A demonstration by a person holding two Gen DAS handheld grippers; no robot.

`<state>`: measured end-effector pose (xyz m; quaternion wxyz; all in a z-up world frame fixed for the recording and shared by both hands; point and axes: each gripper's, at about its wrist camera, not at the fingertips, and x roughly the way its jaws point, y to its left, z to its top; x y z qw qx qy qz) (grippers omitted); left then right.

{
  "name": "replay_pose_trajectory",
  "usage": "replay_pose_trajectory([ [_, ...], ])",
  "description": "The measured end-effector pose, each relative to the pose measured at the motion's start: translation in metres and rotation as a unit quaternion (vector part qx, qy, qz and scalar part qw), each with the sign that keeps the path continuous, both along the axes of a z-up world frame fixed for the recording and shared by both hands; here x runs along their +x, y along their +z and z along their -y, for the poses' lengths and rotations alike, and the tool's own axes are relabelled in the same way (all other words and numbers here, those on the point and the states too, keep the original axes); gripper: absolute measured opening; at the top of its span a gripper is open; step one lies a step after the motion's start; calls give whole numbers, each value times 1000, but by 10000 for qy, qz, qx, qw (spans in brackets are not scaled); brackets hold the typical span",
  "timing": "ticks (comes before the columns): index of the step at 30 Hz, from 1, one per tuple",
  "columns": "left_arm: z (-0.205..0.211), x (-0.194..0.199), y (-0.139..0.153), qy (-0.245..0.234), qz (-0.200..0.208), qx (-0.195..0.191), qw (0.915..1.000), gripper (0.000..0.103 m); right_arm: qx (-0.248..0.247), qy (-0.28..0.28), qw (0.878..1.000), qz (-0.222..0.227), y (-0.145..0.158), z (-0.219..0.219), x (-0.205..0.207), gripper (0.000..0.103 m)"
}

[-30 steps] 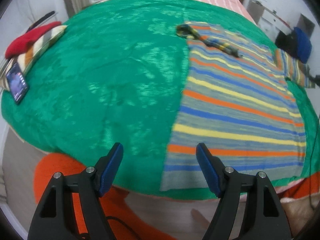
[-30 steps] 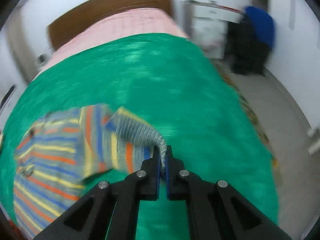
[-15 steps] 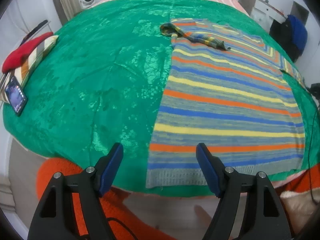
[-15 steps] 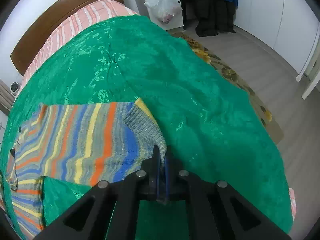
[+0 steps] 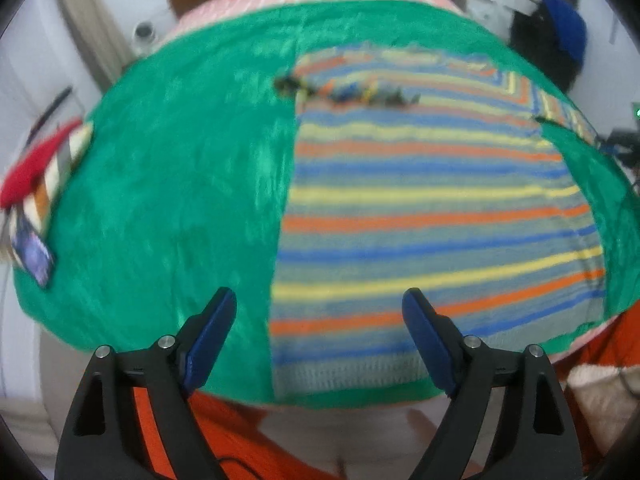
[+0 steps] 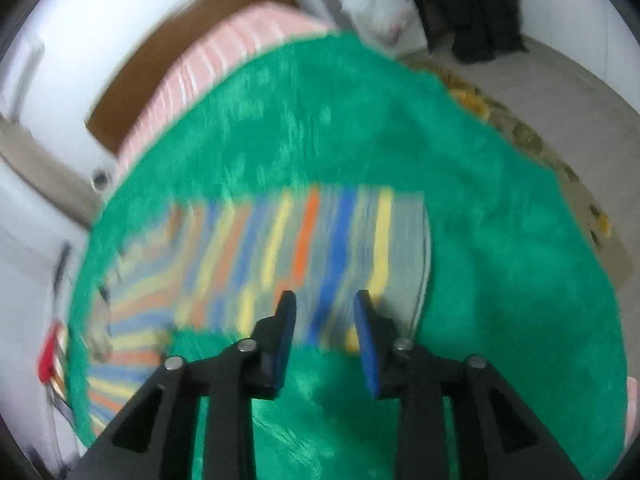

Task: Fold small clothes

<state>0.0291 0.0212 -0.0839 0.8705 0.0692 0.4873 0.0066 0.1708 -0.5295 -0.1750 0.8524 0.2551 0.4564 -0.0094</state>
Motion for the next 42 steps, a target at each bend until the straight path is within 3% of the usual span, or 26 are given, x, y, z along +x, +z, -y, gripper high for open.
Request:
replay_pose_trajectory([
  [1,0,3,10,-47,133,52,9999,86,-278,-59,9996,-63,-4,-3,-5,20],
  [3,-3,20,43,-138,592,164,9980,91,-757,-321,9966,60,4,-8,-21,22],
  [5,-2,41,65,-231,972,146,9949,97,-1134,-535,9918,262,17,-20,-42,30],
  [7,9,68,74,-669,1174,115,9908,98,-1056,-446,9919,539,25,-35,-62,49],
  [11,60,137,34,-1915,764,679,9762,98,-952,8,9926,747,18,-84,-97,51],
  [14,89,172,-7,-2237,499,1184,9662,95,-1066,247,9910,767,5,-117,-110,51],
  [17,103,200,-37,-2209,243,1289,9664,88,-1300,360,9872,849,-7,-137,-125,51],
  [18,102,211,-46,-2104,120,1254,9695,84,-1366,410,9856,906,-9,-144,-129,51],
  [19,97,223,-56,-1933,-46,1172,9741,60,-1400,442,9847,941,-10,-145,-130,51],
  [20,90,235,-65,-1684,-298,1012,9801,18,-1440,488,9836,974,-10,-149,-130,51],
  [21,80,241,-70,-1460,-481,816,9847,9,-1469,524,9828,992,-10,-151,-131,51],
  [24,41,245,-47,-879,-175,110,9959,9,-1489,526,9822,1019,-14,-150,-130,51],
  [27,-29,248,-8,13,277,-499,9984,8,-1457,516,9822,1073,-18,-149,-131,52],
  [29,-95,251,10,924,502,-926,9901,8,-1522,532,9809,1084,-18,-150,-132,53],
  [31,-162,252,12,1867,541,-1201,9736,8,-1566,555,9797,1118,-19,-154,-132,59],
  [34,-222,255,-6,2651,346,-1148,9567,7,-1631,568,9782,1151,-21,-158,-130,65],
  [39,-241,258,-42,2858,24,-1118,9517,7,-1751,591,9758,1166,-23,-163,-130,68],
  [42,-249,252,-53,2944,-11,-1347,9461,7,-1760,586,9757,1167,-23,-163,-130,68],
])
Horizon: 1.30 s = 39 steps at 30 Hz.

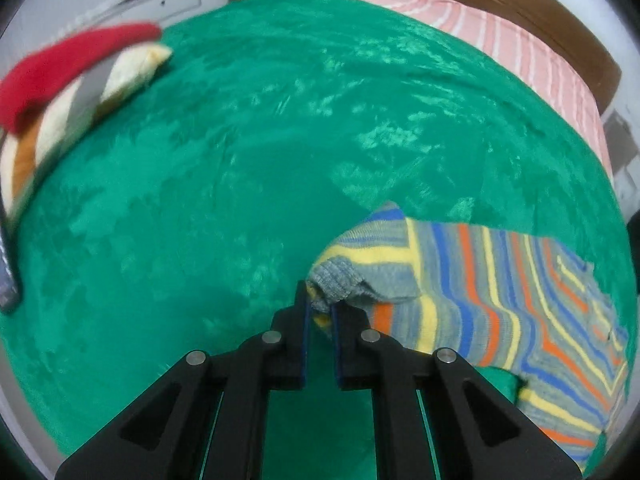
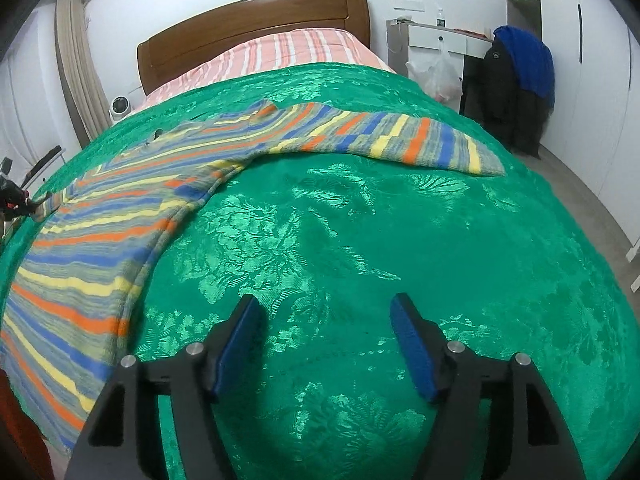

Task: Fold small clothes
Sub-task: 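Grasp a sweater sleeve cuff with the left gripper and fold it across the body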

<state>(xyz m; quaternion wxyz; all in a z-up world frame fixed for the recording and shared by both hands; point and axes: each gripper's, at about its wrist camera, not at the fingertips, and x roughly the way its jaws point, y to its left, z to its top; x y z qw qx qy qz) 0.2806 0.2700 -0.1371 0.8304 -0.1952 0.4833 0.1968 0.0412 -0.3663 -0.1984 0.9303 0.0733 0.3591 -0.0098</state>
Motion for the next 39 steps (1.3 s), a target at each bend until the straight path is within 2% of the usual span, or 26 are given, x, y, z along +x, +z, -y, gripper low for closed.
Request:
replay_pose_trajectory([
  [4,-9,-9,-11,2,-46,-173,9998,10,-73,4,10000,5,-2,-2,1,70],
  [7,-25,-20,-11,250,-185,100,9995,8,-73,8,10000,16,-2,-2,0,70],
  [10,-48,-34,-12,547,-207,8,9983,8,-78,12,10000,25,-2,-2,0,71],
  [12,-54,-43,-8,505,-53,-112,9986,8,-88,15,10000,27,-2,-2,0,71],
  [13,-54,-48,-4,377,129,-297,9988,11,-90,17,10000,29,-2,-2,0,71],
  [15,-51,-55,0,186,445,-604,9970,30,-96,15,9999,30,-2,-2,0,71],
  [16,-47,-57,3,103,616,-739,9953,55,-107,11,9999,34,-3,-2,1,72],
  [17,-42,-56,4,70,708,-759,9946,71,-110,10,9999,33,-2,-3,1,72],
  [18,-36,-51,4,41,772,-728,9943,72,-123,8,9999,38,-3,-3,1,72],
  [19,-32,-47,3,-6,788,-721,9943,72,-151,15,9999,44,-3,-4,1,72],
  [20,-27,-41,0,-61,745,-720,9946,64,-178,20,9998,49,-3,-5,1,73],
  [21,-22,-34,-5,-99,661,-728,9951,51,-208,21,9998,55,-3,-5,2,73],
  [22,-18,-27,-11,-151,531,-739,9957,2,-221,21,9997,60,-3,-6,2,73],
  [23,-13,-22,-18,-186,277,-664,9972,2,-224,23,9997,65,-3,-6,1,73],
  [24,-9,-22,-20,-126,131,-403,9990,2,-223,23,9997,68,-4,-6,1,73],
  [26,-7,-24,-20,-62,2,30,10000,1,-228,23,9997,66,-4,-6,1,73],
  [29,-15,-23,-22,104,-136,109,9998,0,-249,23,9997,73,-4,-7,2,73],
  [33,-14,-19,-27,86,-208,240,9995,1,-297,33,9995,82,-5,-8,3,74],
  [35,-13,-25,-25,114,-137,152,9997,11,-293,33,9995,88,-6,-7,3,74],
  [37,-10,-38,-20,73,-83,114,9999,16,-304,38,9995,98,-6,-7,4,74],
  [39,2,-60,-9,-138,132,293,9994,39,-317,35,9994,108,-6,-8,4,74],
])
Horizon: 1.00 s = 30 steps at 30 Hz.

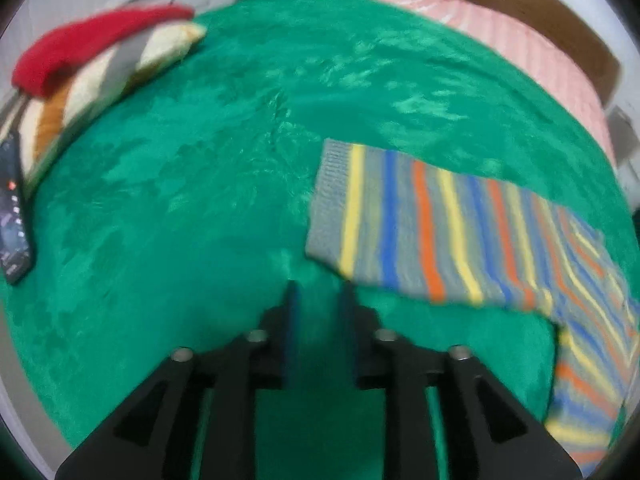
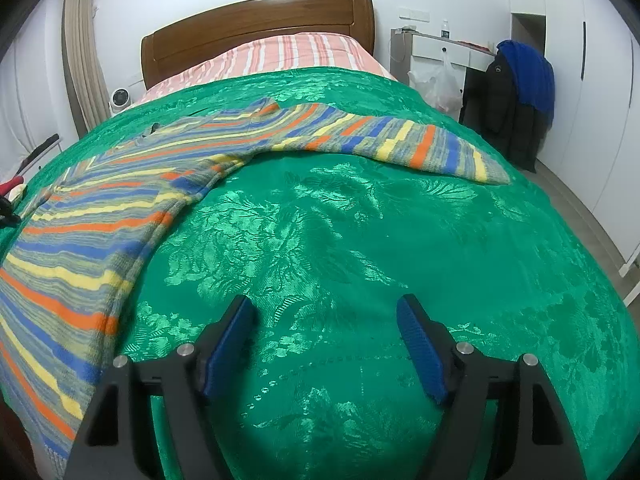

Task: Fold small clothes

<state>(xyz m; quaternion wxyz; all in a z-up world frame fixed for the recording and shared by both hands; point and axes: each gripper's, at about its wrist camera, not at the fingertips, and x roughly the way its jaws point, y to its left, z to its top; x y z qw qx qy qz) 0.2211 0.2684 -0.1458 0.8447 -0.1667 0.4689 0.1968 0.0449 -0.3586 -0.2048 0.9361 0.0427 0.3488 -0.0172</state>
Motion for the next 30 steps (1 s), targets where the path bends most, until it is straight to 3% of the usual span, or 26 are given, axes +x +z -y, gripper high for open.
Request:
replay_pose_trajectory([
  [1,11,-16,6,-167,143,154,9996,63,-3,-2,10000,6,0,0,0,74],
  [2,21,-30,9,-292,267,272,9988,76,-3,-2,10000,10,0,-1,0,75],
  [7,61,-69,-10,-935,403,323,9943,92,-84,-41,9999,40,-2,-4,0,79],
  [10,82,-68,-29,-1266,357,564,9897,93,-145,-57,9998,101,-4,-6,0,82],
  [14,91,-61,-19,-1447,729,507,9855,96,-124,-37,9998,177,-5,-5,-1,82],
  [16,91,-52,-16,-1413,845,643,9842,103,-114,-32,9997,211,-6,-5,-2,83],
  [19,87,-34,-40,-1396,383,656,9873,103,-135,-40,9996,237,-6,-6,-3,83],
  [30,86,-49,-45,-1403,848,881,9825,103,-139,-26,9996,263,-6,-5,-5,85],
])
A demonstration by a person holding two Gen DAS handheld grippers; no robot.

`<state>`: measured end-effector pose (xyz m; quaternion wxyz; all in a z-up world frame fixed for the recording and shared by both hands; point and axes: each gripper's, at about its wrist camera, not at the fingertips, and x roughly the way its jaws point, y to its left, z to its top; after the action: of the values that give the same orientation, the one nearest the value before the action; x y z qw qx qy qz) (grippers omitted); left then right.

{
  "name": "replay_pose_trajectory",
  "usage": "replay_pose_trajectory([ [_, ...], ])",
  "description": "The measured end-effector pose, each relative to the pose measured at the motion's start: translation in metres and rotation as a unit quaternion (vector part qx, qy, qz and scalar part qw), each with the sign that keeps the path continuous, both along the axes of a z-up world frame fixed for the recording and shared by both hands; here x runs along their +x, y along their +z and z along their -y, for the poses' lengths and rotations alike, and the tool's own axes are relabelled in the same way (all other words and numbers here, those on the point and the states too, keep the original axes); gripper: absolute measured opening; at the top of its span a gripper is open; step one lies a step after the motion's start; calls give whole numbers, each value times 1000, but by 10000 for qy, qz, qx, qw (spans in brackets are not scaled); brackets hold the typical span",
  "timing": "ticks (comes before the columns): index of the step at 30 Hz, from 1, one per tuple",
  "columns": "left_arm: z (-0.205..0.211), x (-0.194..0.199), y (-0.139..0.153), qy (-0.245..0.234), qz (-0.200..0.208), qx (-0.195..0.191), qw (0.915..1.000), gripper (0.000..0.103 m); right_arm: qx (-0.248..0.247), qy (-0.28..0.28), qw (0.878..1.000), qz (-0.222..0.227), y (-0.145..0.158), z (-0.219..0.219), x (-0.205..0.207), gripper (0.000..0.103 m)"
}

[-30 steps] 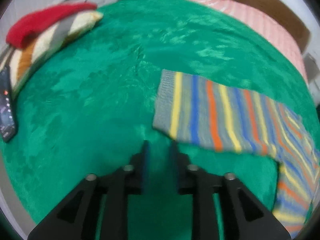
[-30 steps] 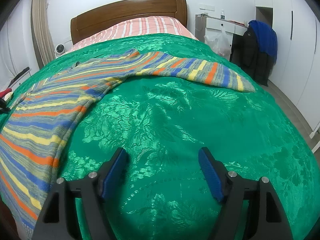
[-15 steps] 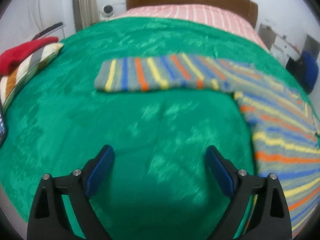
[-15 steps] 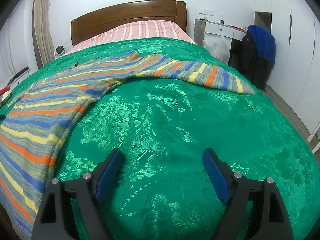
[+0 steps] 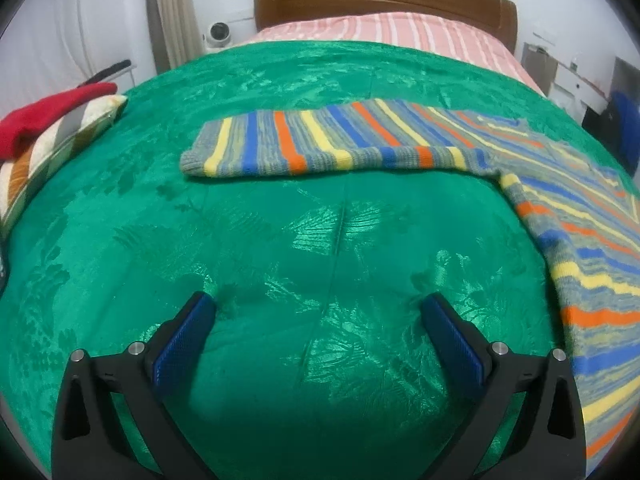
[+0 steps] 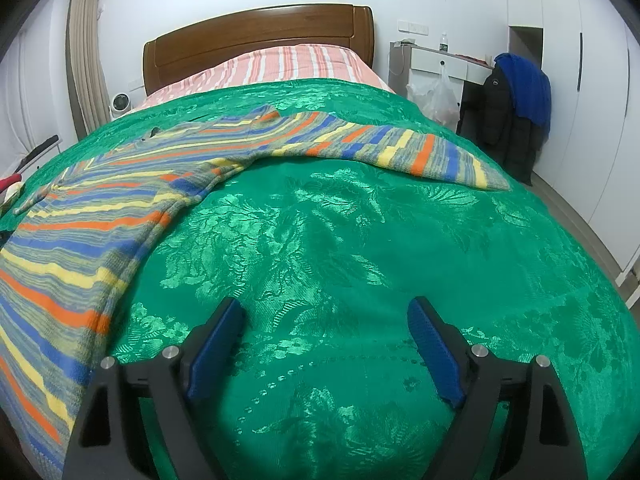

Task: Fold small clothes

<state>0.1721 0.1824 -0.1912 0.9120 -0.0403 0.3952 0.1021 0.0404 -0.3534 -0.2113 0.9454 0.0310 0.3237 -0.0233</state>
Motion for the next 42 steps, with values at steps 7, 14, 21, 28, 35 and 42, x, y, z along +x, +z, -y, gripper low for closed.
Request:
replay_pose_trajectory([
  [7,3,3,1,-1,-3,3,10000,103,-3,2,10000,0,0,0,0,86],
  [14,3,3,1,0,-1,-1,10000,103,-5,2,10000,2,0,0,0,86],
  [21,3,3,1,0,-1,4,10000,103,-13,8,10000,7,0,0,0,86],
  [28,4,3,1,2,0,5,10000,103,-12,9,10000,8,0,-1,0,86],
  [35,4,3,2,2,0,5,10000,103,-13,11,10000,8,0,-1,0,86],
  [42,3,3,1,3,1,7,10000,103,-15,14,10000,9,0,-1,0,86],
])
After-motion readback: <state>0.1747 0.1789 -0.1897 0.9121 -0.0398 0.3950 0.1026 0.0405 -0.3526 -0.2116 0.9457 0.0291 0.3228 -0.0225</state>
